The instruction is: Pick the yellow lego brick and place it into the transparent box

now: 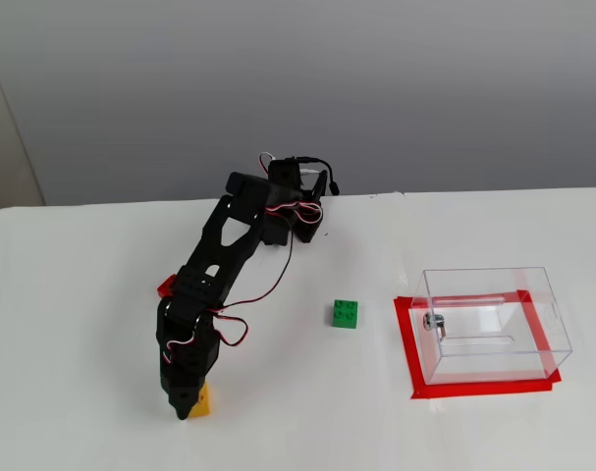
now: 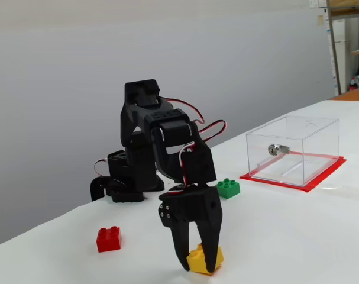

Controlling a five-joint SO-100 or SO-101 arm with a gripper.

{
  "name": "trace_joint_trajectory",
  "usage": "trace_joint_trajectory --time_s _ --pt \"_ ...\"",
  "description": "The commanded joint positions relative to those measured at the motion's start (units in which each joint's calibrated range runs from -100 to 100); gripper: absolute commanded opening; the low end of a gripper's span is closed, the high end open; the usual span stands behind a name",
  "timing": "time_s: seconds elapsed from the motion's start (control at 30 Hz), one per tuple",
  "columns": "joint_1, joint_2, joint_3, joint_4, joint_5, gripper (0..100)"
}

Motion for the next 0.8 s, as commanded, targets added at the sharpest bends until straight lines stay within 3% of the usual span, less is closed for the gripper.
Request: trace_joint_trajectory --time_s 0.0,0.77 --pt "-1.39 -7.85 -1.62 0.13 0.01 7" --pt "-18.99 -34.75 -0.8 4.22 -0.04 7"
